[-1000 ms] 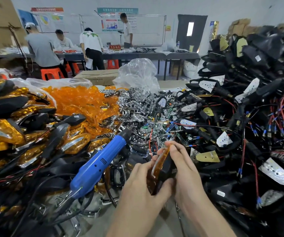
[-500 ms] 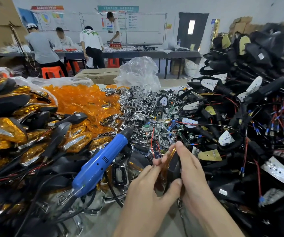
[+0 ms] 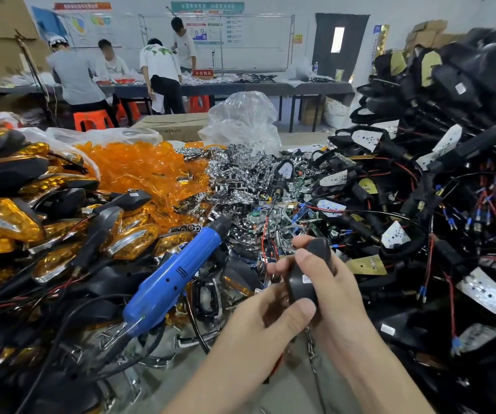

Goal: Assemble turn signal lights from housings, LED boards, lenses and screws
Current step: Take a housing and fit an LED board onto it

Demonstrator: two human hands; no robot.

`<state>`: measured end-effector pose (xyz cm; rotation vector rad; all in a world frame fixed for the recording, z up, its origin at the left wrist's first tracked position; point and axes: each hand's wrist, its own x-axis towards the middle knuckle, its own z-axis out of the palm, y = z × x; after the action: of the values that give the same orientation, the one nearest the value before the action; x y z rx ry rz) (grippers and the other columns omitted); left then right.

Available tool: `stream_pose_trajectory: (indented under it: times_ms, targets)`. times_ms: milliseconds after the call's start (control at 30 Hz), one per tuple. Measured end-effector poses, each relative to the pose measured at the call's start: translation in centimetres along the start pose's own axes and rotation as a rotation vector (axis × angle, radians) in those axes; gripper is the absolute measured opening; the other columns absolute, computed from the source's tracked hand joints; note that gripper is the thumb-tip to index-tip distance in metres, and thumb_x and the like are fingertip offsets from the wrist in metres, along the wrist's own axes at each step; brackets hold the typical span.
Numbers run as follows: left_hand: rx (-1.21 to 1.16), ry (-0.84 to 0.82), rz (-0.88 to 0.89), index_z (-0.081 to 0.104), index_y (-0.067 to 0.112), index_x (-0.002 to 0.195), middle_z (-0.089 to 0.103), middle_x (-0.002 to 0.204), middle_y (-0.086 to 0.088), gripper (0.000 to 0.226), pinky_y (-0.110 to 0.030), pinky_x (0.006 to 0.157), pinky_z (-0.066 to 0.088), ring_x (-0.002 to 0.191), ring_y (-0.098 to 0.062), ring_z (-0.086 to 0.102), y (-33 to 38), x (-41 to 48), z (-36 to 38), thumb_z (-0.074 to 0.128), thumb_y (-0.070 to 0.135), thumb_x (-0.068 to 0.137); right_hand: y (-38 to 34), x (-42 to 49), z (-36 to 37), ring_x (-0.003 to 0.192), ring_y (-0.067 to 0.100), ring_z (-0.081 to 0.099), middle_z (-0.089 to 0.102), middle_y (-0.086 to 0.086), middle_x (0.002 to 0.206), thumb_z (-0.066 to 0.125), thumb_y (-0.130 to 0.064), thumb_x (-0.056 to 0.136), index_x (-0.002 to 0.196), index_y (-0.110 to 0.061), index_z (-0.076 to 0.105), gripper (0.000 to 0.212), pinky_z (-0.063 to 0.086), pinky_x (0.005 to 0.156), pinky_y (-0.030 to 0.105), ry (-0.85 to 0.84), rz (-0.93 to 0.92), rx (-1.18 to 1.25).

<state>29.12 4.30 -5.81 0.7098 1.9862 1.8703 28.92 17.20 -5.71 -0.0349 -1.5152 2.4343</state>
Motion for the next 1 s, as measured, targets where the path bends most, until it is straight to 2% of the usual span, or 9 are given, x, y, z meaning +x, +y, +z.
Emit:
stream_pose_trajectory:
  times_ms: [67,133,200,367,533,667,800,900,1000]
  targets:
    - [-0.058,-0.034,-0.036,0.068,0.023,0.111,0.072,0.087,0.023,0.025,-0.006,0.072,0.045,0.08,0.011,0.063,-0.1,0.0,0.0,0.06,0.029,0.089,0.3,0.0,-0.1,0.074,0.02,0.07,0.073,0.011,0.076,0.076,-0.038,0.068,0.084,-0.034,0.074,0.017,0.057,0.064,0.029,-0.008,-0.031,-0.052]
    - [-0.069,-0.013,-0.079,0.065,0.022,0.115,0.074,0.096,0.018,0.029,-0.013,0.08,0.048,0.09,0.006,0.065,-0.5,0.0,0.1,0.059,0.028,0.087,0.5,0.0,0.0,0.073,0.019,0.069,0.072,0.011,0.075,0.073,-0.039,0.07,0.085,-0.033,0.071,0.017,0.055,0.065,0.027,-0.028,-0.064,-0.093]
    - [-0.024,0.043,-0.091,0.066,0.024,0.118,0.074,0.103,0.011,0.035,-0.025,0.09,0.049,0.095,-0.002,0.064,-0.9,0.1,0.2,0.058,0.034,0.084,0.7,0.1,0.0,0.073,0.019,0.069,0.072,0.01,0.074,0.072,-0.036,0.072,0.087,-0.031,0.07,0.015,0.055,0.068,0.025,-0.058,-0.098,-0.118]
    - [0.145,0.138,-0.075,0.061,0.037,0.124,0.072,0.105,0.021,0.045,-0.024,0.093,0.048,0.097,0.002,0.063,-0.8,-0.2,0.7,0.056,0.046,0.08,0.7,0.1,-0.3,0.07,0.021,0.07,0.072,0.01,0.074,0.072,-0.035,0.072,0.087,-0.032,0.071,0.016,0.056,0.066,0.027,-0.042,-0.124,-0.117]
    - [0.248,0.093,-0.005,0.073,0.042,0.099,0.072,0.083,0.023,0.029,-0.007,0.066,0.045,0.071,0.009,0.061,0.7,-0.5,-1.4,0.055,0.061,0.087,0.3,0.3,-0.3,0.066,0.026,0.07,0.067,0.009,0.069,0.077,-0.031,0.071,0.087,-0.028,0.074,0.016,0.059,0.063,0.034,0.045,-0.057,0.075]
    - [0.531,0.221,-0.045,0.071,0.042,0.094,0.073,0.085,0.014,0.033,-0.019,0.068,0.047,0.075,0.001,0.065,0.5,-0.8,-3.4,0.044,0.061,0.092,-0.6,0.7,-1.1,0.057,0.02,0.064,0.063,0.004,0.07,0.078,-0.027,0.079,0.081,-0.028,0.076,0.003,0.06,0.061,0.038,0.143,-0.005,0.229]
    - [0.882,0.155,-0.041,0.063,0.041,0.095,0.064,0.075,0.026,0.021,-0.016,0.057,0.04,0.069,0.004,0.058,-0.5,-0.9,-3.7,0.046,0.053,0.098,-1.1,0.4,-1.6,0.045,0.013,0.049,0.056,0.0,0.067,0.063,-0.048,0.083,0.086,-0.025,0.071,0.025,0.04,0.036,0.022,0.095,0.088,0.331]
    - [1.028,0.085,-0.013,0.053,0.045,0.112,0.057,0.086,0.031,0.023,-0.023,0.075,0.049,0.088,0.004,0.057,-1.2,-1.0,-3.3,0.043,0.059,0.097,-1.0,0.3,-2.1,0.039,0.011,0.044,0.05,0.001,0.062,0.047,-0.055,0.097,0.086,-0.022,0.07,0.042,0.032,0.03,0.018,-0.041,0.144,0.388]
    - [1.101,0.052,0.061,0.044,0.047,0.126,0.057,0.117,0.026,0.033,-0.026,0.085,0.05,0.108,0.003,0.055,-1.5,-1.0,-2.1,0.037,0.062,0.097,-0.7,0.3,-2.4,0.038,0.012,0.044,0.05,0.002,0.06,0.044,-0.058,0.099,0.088,-0.021,0.07,0.047,0.032,0.03,0.017,-0.099,0.196,0.365]
